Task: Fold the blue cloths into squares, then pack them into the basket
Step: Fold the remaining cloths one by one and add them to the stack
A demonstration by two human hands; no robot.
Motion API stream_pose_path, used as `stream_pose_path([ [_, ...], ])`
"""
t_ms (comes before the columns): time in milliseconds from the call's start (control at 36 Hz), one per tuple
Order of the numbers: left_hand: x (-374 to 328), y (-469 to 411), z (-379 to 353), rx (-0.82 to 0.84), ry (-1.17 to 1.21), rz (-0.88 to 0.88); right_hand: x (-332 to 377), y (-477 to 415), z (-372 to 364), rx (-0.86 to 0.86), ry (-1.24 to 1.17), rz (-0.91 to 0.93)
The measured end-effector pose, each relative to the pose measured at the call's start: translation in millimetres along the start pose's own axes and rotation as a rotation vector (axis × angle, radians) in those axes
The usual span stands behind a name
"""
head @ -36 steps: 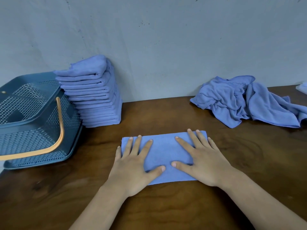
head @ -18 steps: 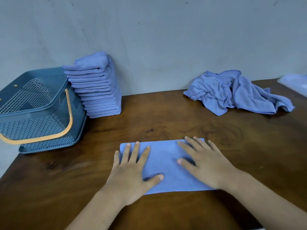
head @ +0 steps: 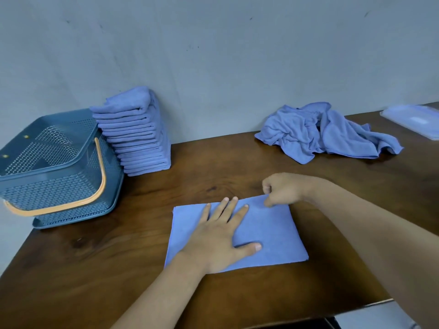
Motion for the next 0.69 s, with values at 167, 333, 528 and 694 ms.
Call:
stream_pose_path([
  [167,0,2,0,-0.015,-0.008,-0.007,-36,16,-13,-0.018,-0.315,0.011],
  [333,2,2,1,-0.029,-0.009,-0.001,-24,16,-13,0.000,-0.271,-0.031],
  [528,-4,1,-1,-0.023,-0.006,-0.009,-21,20,-6,-0.059,-0.412,-0.037],
  [694,0,3,1,-0.031,-0.004,-0.008,-40,27,-16,-0.181,-0.702,0.002],
])
Point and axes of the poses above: each hand's wrist, its own y-axis away from the middle knuckle, its own z-axis out of the back of the hand, x = y × z, the point moved 5 cm from there along -y, towards the middle knuckle, and after that the axes turned 3 degrees about -y, right-handed, at the moved point
